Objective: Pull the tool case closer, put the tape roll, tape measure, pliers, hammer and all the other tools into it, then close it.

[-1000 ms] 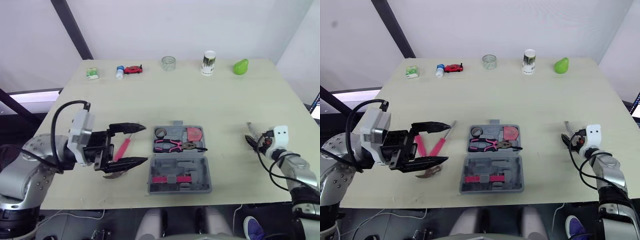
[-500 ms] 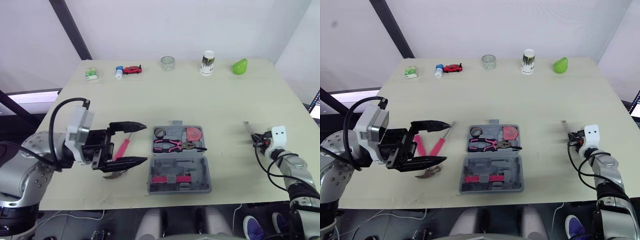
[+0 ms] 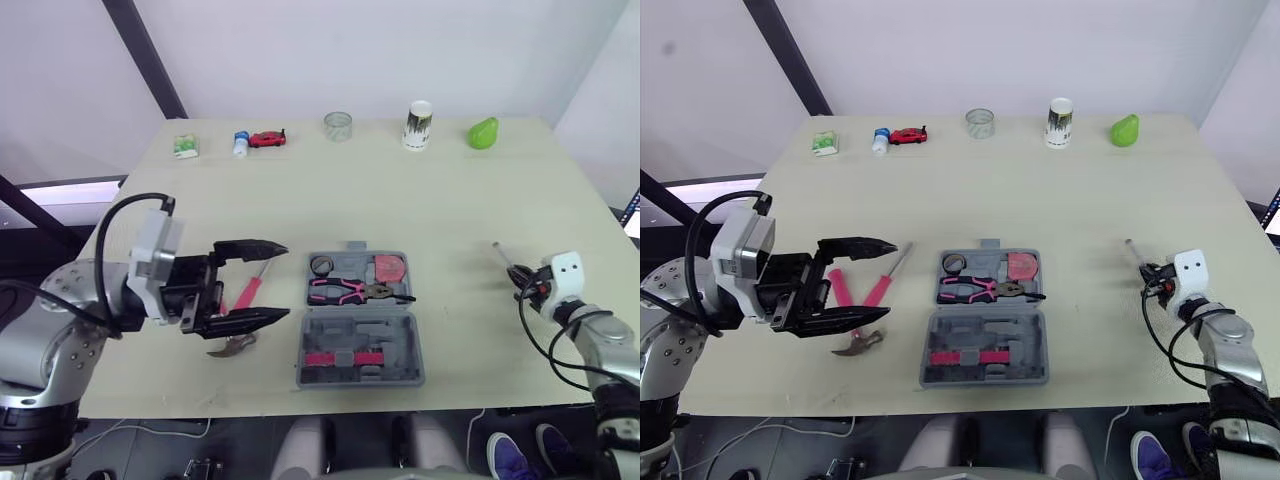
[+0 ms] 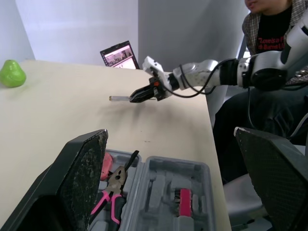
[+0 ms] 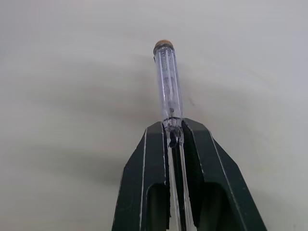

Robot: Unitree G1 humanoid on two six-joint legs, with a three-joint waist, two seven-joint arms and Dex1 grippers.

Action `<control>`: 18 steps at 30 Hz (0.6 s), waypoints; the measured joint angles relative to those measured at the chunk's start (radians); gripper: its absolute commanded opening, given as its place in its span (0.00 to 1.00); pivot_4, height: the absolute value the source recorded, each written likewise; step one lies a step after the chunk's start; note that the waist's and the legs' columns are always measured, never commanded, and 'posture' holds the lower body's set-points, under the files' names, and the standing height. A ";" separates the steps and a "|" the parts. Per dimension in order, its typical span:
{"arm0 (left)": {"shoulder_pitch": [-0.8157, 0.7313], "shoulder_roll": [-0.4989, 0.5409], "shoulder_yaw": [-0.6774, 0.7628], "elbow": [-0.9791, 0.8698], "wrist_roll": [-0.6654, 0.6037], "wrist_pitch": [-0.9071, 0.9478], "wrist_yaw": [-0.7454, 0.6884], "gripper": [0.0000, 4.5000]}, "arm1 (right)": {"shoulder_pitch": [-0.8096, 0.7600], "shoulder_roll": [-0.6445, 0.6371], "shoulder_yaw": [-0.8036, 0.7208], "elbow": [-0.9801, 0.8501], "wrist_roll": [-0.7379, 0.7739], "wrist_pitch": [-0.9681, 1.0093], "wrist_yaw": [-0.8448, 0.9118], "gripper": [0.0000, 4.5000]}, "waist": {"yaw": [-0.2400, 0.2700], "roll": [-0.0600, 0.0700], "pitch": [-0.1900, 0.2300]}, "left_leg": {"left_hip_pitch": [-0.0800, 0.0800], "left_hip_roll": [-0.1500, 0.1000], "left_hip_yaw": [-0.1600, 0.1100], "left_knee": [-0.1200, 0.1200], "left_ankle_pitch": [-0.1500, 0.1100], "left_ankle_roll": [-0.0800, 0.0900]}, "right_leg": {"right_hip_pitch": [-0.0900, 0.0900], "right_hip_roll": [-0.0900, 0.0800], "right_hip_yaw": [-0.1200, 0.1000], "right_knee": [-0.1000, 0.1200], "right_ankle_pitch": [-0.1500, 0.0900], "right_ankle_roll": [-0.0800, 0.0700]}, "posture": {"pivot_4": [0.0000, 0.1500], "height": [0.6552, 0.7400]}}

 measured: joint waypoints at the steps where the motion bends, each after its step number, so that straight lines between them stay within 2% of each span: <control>1: 0.000 -0.001 -0.001 0.001 0.005 -0.006 -0.001 1.00 | 0.029 -0.009 0.006 -0.080 0.016 0.036 0.016 0.01 | 0.000 0.000 0.000 | 0.000 0.000 0.000 0.000 0.000 0.000 | 0.000 0.000 0.000 0.000 0.000 0.000 | 1.00 1.00; 5: 0.021 -0.007 0.000 0.039 0.051 -0.057 -0.028 1.00 | 0.126 -0.081 0.061 -0.425 0.100 0.205 0.101 0.01 | -0.002 0.003 0.002 | 0.001 0.000 0.000 0.000 0.000 0.000 | 0.000 0.001 0.001 0.000 0.000 0.000 | 1.00 1.00; 7: 0.031 -0.009 0.000 0.078 0.077 -0.091 -0.058 1.00 | 0.113 -0.120 0.104 -0.562 0.133 0.273 0.142 0.01 | -0.003 0.002 0.002 | 0.001 0.000 0.000 0.000 0.000 0.000 | 0.000 0.001 0.000 0.000 0.000 0.000 | 1.00 1.00; 12: 0.054 -0.008 -0.001 0.159 0.133 -0.172 -0.130 1.00 | 0.031 -0.139 0.213 -0.670 0.143 0.344 0.192 0.01 | 0.001 0.000 0.003 | 0.000 0.000 -0.001 0.000 0.000 0.000 | 0.000 0.001 -0.001 0.000 0.000 0.000 | 1.00 1.00; 14: 0.057 -0.003 0.000 0.241 0.173 -0.258 -0.205 1.00 | -0.090 -0.127 0.375 -0.691 0.081 0.392 0.212 0.01 | 0.002 -0.001 0.004 | -0.001 -0.001 0.000 0.000 0.000 0.000 | -0.002 0.001 -0.001 0.000 0.000 0.000 | 1.00 1.00; 18: 0.061 0.009 0.001 0.302 0.199 -0.312 -0.237 1.00 | -0.181 -0.073 0.527 -0.706 0.023 0.455 0.210 0.01 | 0.003 -0.003 0.005 | -0.003 0.000 -0.002 0.000 0.000 0.000 | -0.003 0.001 -0.002 -0.001 0.000 0.000 | 1.00 1.00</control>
